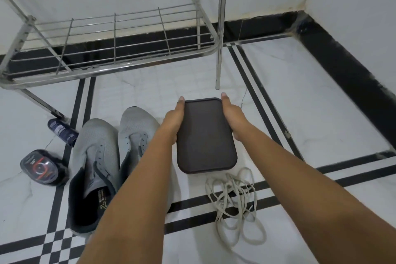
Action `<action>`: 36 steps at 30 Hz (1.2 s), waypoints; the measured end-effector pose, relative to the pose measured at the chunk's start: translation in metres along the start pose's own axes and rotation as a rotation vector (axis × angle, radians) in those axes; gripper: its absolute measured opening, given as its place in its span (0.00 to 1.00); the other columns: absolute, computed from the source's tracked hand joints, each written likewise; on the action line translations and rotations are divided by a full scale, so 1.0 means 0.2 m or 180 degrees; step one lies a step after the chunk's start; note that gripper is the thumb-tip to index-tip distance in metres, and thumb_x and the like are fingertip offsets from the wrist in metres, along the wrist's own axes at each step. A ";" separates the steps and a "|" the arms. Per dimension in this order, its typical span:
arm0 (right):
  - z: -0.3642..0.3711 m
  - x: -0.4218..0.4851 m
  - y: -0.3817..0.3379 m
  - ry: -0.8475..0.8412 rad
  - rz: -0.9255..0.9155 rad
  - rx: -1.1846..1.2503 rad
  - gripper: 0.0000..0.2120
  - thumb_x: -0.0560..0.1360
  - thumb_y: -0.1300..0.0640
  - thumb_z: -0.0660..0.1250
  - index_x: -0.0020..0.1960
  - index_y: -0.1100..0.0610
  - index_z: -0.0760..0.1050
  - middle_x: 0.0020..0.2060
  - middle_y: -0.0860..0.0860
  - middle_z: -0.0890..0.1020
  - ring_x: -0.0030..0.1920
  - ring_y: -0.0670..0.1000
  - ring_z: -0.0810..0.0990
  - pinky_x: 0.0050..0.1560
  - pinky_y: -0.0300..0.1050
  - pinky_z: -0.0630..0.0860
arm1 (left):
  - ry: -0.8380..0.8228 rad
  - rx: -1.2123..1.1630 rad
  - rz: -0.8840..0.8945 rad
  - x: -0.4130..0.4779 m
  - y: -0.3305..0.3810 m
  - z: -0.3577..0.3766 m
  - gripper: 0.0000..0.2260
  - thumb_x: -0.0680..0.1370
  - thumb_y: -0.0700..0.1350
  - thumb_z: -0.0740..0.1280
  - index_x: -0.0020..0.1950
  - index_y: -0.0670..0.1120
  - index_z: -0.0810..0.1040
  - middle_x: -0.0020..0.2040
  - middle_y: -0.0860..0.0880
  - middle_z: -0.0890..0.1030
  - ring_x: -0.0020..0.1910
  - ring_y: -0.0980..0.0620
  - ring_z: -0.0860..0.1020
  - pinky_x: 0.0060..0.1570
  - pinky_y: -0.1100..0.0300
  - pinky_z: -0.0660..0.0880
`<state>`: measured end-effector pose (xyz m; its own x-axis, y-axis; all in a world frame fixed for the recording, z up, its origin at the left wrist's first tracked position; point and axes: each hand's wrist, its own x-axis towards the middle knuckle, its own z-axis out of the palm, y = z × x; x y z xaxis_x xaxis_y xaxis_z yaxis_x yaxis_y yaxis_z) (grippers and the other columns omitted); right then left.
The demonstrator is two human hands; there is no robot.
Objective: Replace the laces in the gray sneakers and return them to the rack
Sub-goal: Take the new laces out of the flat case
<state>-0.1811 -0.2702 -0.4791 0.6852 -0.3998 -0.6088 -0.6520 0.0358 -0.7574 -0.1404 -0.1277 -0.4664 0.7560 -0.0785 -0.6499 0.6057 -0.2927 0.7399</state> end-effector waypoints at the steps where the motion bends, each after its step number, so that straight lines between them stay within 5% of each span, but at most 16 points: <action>1: 0.01 0.03 -0.02 -0.0144 0.0155 0.0212 0.41 0.69 0.26 0.52 0.64 0.58 0.72 0.61 0.55 0.77 0.60 0.56 0.76 0.65 0.54 0.71 | -0.0110 -0.0045 -0.0040 0.01 0.01 0.01 0.32 0.77 0.67 0.52 0.68 0.42 0.69 0.63 0.47 0.75 0.59 0.46 0.75 0.59 0.53 0.73; 4: 0.02 0.13 -0.04 -0.0256 0.0320 0.0455 0.43 0.67 0.26 0.56 0.70 0.56 0.66 0.65 0.52 0.74 0.64 0.56 0.74 0.66 0.53 0.71 | -0.0075 -0.0147 -0.0005 0.09 -0.01 0.04 0.29 0.77 0.66 0.52 0.61 0.44 0.74 0.58 0.46 0.78 0.54 0.47 0.77 0.55 0.54 0.75; 8: 0.04 0.22 0.00 -0.0175 0.0200 0.0377 0.36 0.71 0.31 0.58 0.64 0.60 0.72 0.61 0.60 0.77 0.60 0.60 0.77 0.63 0.56 0.73 | 0.0149 -0.0337 0.0086 0.16 -0.05 0.05 0.20 0.77 0.63 0.57 0.43 0.48 0.76 0.48 0.48 0.80 0.49 0.48 0.79 0.52 0.54 0.76; 11: 0.04 0.23 -0.01 -0.0037 0.0005 0.0220 0.37 0.74 0.34 0.58 0.63 0.67 0.70 0.60 0.63 0.76 0.60 0.63 0.76 0.63 0.58 0.73 | 0.0212 -0.0372 0.0131 0.16 -0.05 0.05 0.19 0.77 0.62 0.57 0.40 0.48 0.75 0.43 0.50 0.79 0.47 0.48 0.78 0.52 0.53 0.76; 14: 0.03 0.19 -0.04 -0.0062 -0.0065 0.0227 0.41 0.72 0.31 0.58 0.63 0.68 0.70 0.50 0.57 0.81 0.48 0.62 0.79 0.60 0.52 0.75 | 0.0212 -0.0324 0.0207 0.14 -0.02 0.06 0.21 0.78 0.63 0.56 0.40 0.47 0.75 0.43 0.49 0.78 0.48 0.47 0.78 0.53 0.53 0.76; 20: -0.05 -0.11 0.12 -0.0081 -0.0390 0.0088 0.28 0.76 0.34 0.51 0.59 0.53 0.76 0.58 0.50 0.79 0.56 0.50 0.77 0.60 0.48 0.72 | 0.0440 -0.0380 0.0439 -0.08 -0.15 0.02 0.16 0.81 0.58 0.51 0.49 0.49 0.71 0.41 0.55 0.73 0.40 0.58 0.72 0.46 0.60 0.70; 25: 0.04 -0.28 0.47 0.0086 -0.0388 0.0659 0.31 0.74 0.32 0.52 0.71 0.46 0.65 0.69 0.46 0.70 0.68 0.49 0.69 0.72 0.54 0.62 | 0.0537 -0.1394 0.0464 -0.29 -0.46 0.15 0.20 0.81 0.55 0.55 0.67 0.46 0.71 0.64 0.48 0.76 0.61 0.50 0.74 0.65 0.52 0.70; 31: 0.08 -0.35 0.45 0.0735 -0.0758 0.0847 0.21 0.81 0.46 0.54 0.65 0.57 0.73 0.58 0.50 0.79 0.61 0.51 0.76 0.66 0.51 0.71 | 0.0695 -0.1790 0.0642 -0.33 -0.44 0.19 0.14 0.82 0.50 0.56 0.56 0.44 0.77 0.55 0.45 0.80 0.49 0.54 0.79 0.47 0.63 0.75; 36: 0.01 -0.55 0.33 0.0892 -0.1252 0.0797 0.19 0.81 0.48 0.53 0.62 0.56 0.74 0.54 0.49 0.80 0.56 0.47 0.78 0.62 0.49 0.75 | 0.0621 -0.1811 0.1125 -0.47 -0.33 0.17 0.14 0.81 0.51 0.56 0.54 0.46 0.79 0.52 0.48 0.83 0.52 0.53 0.81 0.48 0.61 0.76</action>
<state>-0.2983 -0.2216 -0.4637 0.7267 -0.6548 -0.2077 -0.2432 0.0375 -0.9692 -0.2602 -0.1327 -0.4600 0.9302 0.1112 -0.3497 0.3108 0.2677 0.9120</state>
